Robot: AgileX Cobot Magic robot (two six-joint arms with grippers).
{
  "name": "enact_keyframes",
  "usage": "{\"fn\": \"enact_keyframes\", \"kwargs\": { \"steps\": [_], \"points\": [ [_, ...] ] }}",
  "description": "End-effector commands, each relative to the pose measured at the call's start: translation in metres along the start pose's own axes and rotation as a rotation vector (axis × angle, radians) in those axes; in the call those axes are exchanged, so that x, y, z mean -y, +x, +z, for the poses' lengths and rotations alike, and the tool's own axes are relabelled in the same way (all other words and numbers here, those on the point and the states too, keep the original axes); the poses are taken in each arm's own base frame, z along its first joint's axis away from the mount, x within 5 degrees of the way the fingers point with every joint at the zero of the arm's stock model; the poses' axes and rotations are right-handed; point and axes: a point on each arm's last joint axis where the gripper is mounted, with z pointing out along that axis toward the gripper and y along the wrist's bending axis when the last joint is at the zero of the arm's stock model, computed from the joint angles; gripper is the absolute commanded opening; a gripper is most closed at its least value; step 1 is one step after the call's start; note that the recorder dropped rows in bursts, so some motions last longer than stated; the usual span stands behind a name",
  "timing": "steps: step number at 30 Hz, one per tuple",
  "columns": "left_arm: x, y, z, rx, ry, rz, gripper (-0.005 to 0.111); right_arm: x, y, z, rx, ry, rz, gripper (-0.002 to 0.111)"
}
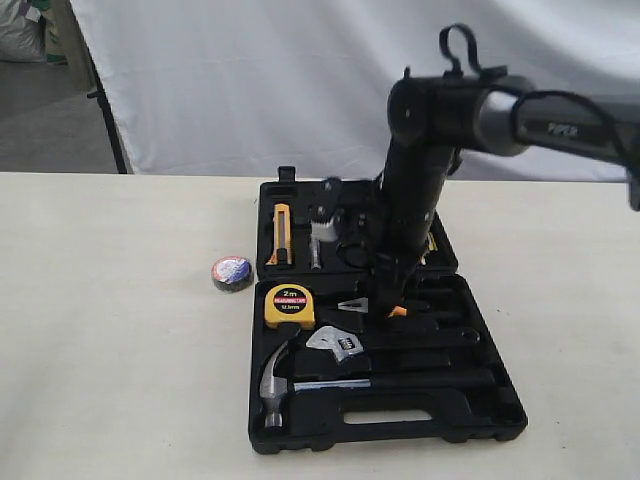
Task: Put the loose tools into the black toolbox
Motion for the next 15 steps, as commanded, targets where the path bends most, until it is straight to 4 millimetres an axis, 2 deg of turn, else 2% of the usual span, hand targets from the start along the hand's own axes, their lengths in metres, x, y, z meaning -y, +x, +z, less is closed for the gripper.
{"fn": "enact_keyframes", "kwargs": {
  "steps": [1,5,7,9,12,15],
  "points": [
    [-0.001,-0.002,0.000,0.020,-0.021,0.000,0.001,-0.006,0.002,-0.059,0.065,0.114,0.046,0.036],
    [-0.001,-0.002,0.000,0.020,-0.021,0.000,0.001,-0.016,0.004,-0.098,0.120,0.183,0.066,0.001],
    [-0.001,-0.002,0.000,0.020,-0.021,0.000,0.001,-0.019,0.005,-0.106,0.139,0.192,0.075,0.000],
    [-0.001,-0.002,0.000,0.020,-0.021,0.000,0.001,-0.019,0.005,-0.105,0.140,0.189,0.083,0.000],
    [-0.001,-0.002,0.000,0.020,-0.021,0.000,0.001,-0.019,0.008,-0.082,0.097,0.131,0.095,0.000],
    [-0.001,-0.002,0.000,0.020,-0.021,0.000,0.001,-0.020,0.015,-0.033,0.037,0.059,0.123,0.000]
  ]
}}
